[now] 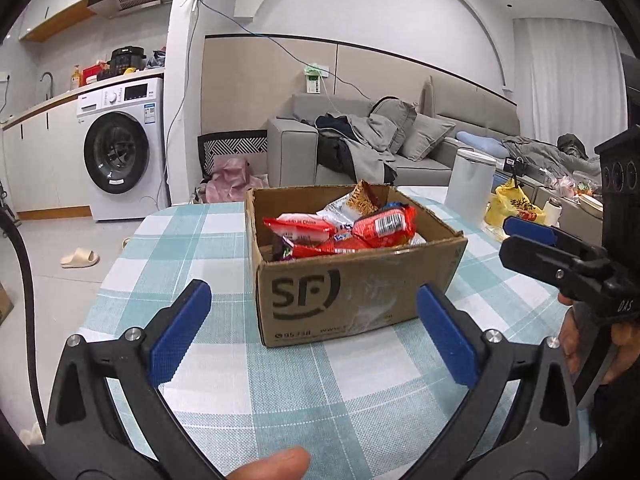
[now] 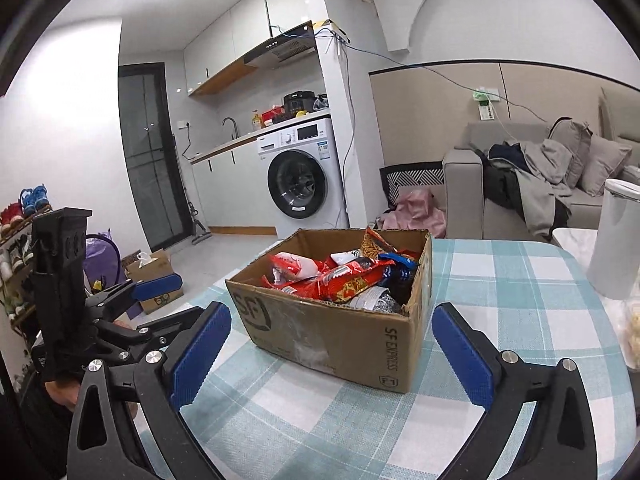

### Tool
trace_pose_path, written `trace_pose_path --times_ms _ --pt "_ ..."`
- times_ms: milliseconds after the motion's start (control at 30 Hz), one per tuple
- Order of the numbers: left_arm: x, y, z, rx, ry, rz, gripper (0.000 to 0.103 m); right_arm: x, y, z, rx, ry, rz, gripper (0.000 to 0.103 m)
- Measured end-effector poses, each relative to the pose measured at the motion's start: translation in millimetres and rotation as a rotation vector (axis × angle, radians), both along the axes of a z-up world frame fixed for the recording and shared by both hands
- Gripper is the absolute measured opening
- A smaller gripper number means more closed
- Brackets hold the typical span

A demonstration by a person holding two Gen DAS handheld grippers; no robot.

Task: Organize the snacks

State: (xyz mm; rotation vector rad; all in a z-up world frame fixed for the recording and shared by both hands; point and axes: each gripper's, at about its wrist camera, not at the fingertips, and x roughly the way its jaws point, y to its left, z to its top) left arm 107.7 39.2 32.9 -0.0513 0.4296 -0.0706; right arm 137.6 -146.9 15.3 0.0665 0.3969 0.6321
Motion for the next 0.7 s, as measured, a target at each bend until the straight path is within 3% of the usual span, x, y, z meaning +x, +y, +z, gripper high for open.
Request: trace_pose_path --times_ms 300,700 --pt "7.8 3.6 -24.1 0.011 0.0 0.038 0.102 -4.8 0.5 -21.0 -0.02 -0.051 -0.043 0.103" --pt "5.7 4.0 -25.0 0.022 -0.031 0.05 0.102 -9.3 -0.1 -28.2 -0.018 -0.071 -0.034 0.103"
